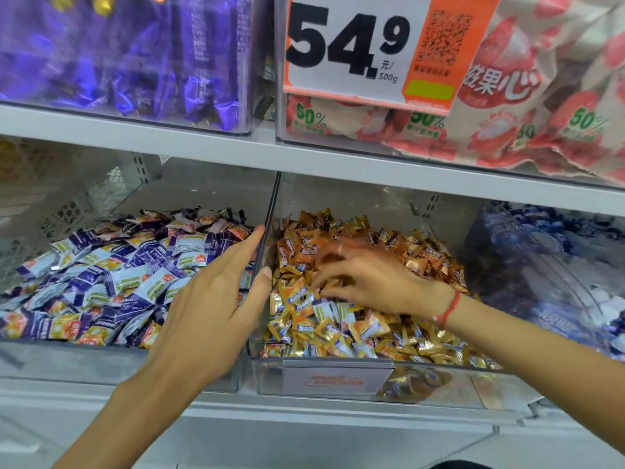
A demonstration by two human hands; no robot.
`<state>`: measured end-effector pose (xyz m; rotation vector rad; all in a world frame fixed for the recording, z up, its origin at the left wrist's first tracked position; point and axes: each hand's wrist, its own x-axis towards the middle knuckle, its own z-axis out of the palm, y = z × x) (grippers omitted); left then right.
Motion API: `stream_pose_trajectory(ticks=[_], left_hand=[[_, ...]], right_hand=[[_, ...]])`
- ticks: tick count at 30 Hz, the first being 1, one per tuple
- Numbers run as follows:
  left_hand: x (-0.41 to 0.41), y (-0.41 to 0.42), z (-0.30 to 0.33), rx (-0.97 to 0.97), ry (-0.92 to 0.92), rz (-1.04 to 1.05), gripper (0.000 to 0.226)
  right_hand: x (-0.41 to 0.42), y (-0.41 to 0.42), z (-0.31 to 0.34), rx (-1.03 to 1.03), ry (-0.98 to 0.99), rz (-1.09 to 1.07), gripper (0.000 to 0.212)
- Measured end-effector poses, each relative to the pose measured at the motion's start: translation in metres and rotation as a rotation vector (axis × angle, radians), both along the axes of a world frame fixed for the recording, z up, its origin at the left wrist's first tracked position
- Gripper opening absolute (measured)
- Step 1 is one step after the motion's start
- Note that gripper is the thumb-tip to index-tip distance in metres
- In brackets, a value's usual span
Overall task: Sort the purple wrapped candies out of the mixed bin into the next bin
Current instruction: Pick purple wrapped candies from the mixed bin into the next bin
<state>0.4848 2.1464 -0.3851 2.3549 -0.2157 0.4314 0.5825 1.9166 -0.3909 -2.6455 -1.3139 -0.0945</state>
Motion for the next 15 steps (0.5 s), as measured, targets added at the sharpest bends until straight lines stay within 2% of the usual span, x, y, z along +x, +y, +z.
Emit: stream_pose_trajectory(ticks=[4,8,11,13,14,15], left_hand=[[0.001,0.000,0.001,0.011,-0.004,0.007,0.054],[0.001,0.000,0.001,0.010,-0.007,0.008,0.056],[0.001,-0.001,-0.001,0.018,-0.026,0.008,0.056],[0.002,0.000,-0.002,0.024,-0.032,0.002,0.058],[0.002,0.001,-0.002,0.027,-0.032,0.001,0.059],[0.003,0.001,-0.003,0.030,-0.033,0.001,0.061]], right_hand=[[0.009,-0.025,0.017,0.099,0.076,-0.250,0.016],[0.003,-0.054,0.023,0.092,0.040,-0.358,0.015],[-0.011,-0.057,0.026,0.141,0.031,-0.288,0.019],[-0.026,-0.045,0.027,0.114,0.194,-0.188,0.022],[-0.031,-0.040,0.024,0.019,0.241,-0.154,0.026],[-0.035,-0.035,0.020,-0.129,0.205,-0.131,0.033]])
